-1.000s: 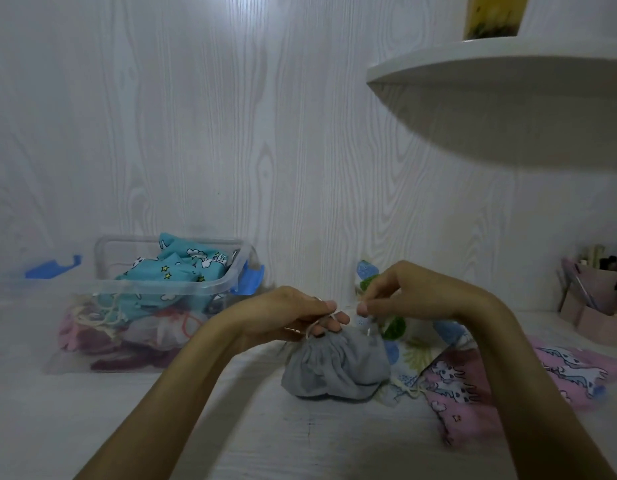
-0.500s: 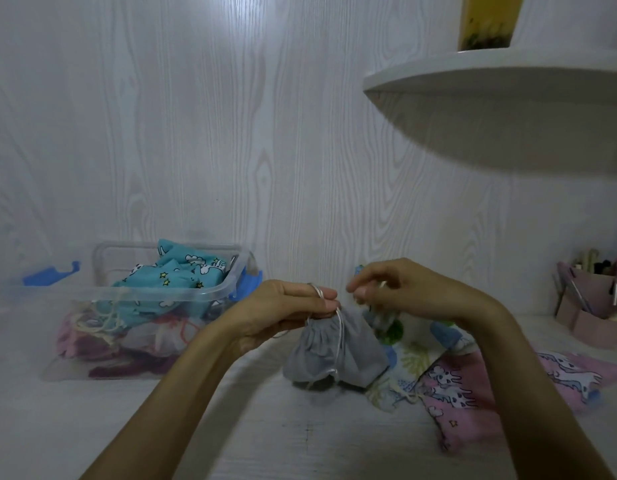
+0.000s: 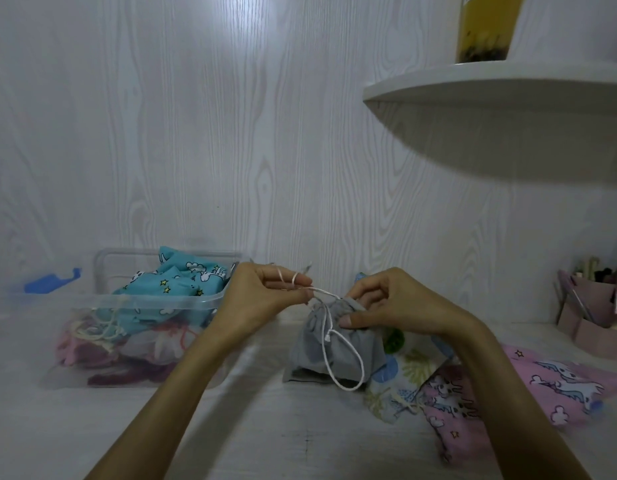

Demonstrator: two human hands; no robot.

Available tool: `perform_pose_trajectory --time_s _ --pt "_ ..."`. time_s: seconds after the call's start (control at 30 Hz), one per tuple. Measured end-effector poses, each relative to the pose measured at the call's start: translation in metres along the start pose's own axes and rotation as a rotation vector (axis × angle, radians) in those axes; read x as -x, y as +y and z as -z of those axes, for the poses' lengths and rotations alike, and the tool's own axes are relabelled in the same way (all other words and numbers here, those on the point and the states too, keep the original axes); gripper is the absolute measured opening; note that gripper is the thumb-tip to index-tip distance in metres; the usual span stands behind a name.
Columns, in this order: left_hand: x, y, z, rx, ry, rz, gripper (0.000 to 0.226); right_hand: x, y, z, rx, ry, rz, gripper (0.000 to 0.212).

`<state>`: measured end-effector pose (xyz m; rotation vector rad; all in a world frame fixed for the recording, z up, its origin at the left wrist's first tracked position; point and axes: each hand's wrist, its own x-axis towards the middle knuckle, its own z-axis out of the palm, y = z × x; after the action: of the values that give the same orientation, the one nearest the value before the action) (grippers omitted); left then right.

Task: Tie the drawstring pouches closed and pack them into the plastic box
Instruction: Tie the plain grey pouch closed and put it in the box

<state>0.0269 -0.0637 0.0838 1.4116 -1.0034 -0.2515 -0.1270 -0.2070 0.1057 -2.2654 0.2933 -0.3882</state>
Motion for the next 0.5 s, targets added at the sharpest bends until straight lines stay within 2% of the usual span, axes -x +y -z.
perform_pose_trajectory --time_s 0.1,0.2,0.33,0.4,0.5 --pt "0.001 -0.001 -0.007 0.008 0.023 -0.054 0.016 0.001 -0.003 -0.004 -0.018 -0.135 -0.129 0.027" --pt "0.003 -0.002 -0.015 0.018 0.022 -0.107 0.015 0.001 -0.004 -0.008 -0.154 -0.155 -0.266 0.043" --pt "0.004 -0.003 -0.020 0.037 -0.005 -0.103 0.014 -0.002 -0.002 -0.015 -0.066 -0.148 -0.222 0.041" --pt "0.005 -0.004 -0.020 0.037 -0.017 -0.103 0.013 -0.004 -0.002 -0.018 -0.034 -0.100 -0.189 0.036" --pt "0.003 -0.007 -0.019 -0.009 -0.002 -0.119 0.014 -0.008 -0.001 -0.018 -0.086 0.103 -0.186 0.021"
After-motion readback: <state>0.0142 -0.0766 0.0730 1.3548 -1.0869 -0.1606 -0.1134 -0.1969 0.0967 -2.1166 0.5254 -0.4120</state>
